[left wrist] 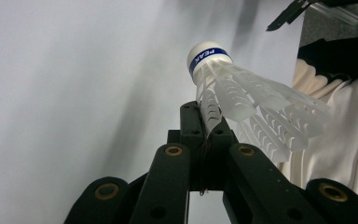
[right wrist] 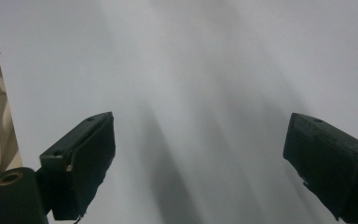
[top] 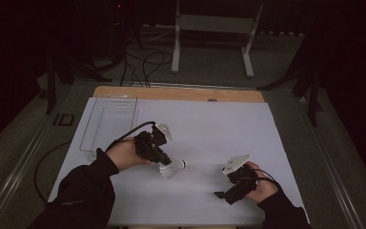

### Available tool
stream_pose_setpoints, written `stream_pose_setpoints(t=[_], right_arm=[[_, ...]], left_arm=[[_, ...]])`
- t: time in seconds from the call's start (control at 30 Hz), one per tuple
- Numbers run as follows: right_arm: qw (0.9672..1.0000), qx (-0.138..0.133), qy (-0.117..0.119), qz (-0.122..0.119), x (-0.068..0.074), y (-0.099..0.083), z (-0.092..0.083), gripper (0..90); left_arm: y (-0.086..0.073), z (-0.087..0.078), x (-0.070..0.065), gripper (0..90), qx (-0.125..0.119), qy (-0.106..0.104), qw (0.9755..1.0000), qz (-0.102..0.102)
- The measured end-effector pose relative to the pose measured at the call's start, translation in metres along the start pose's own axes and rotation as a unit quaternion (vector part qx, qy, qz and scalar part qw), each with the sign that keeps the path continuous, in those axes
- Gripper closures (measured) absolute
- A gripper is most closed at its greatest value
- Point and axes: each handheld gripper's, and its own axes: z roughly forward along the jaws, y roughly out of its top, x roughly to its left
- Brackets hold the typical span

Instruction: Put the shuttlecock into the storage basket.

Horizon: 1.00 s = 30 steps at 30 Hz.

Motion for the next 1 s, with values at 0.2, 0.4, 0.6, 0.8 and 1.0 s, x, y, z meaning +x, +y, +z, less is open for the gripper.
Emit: stream_pose_setpoints(t=[0.2,0.4,0.6,0.8,1.0], right_arm=[[0.9999,-0.011,0.004,-0.002,0.001,-0.011,0.0,9.0],[0.9994,-0.034,0.007,0.009,0.001,-0.023,0.001,9.0],[0.9989,-0.047,-0.001,-0.001,0.004,-0.031,0.002,9.0],[0.9976,-0.068,-0.01,0.005,0.007,-0.038,0.002,9.0],[0.997,-0.076,-0.012,0.006,0.009,-0.04,0.001,9.0]], left_arm=[[-0.006,-0.015,0.007,90.0,-0.008,0.015,0.9998,-0.013],[-0.01,-0.029,0.012,90.0,-0.014,0.037,0.999,-0.022],[-0.014,-0.045,0.016,90.0,-0.021,0.055,0.9979,-0.029],[-0.019,-0.06,0.025,90.0,-0.029,0.077,0.9956,-0.045],[-0.025,-0.07,0.033,90.0,-0.045,0.097,0.9927,-0.056]])
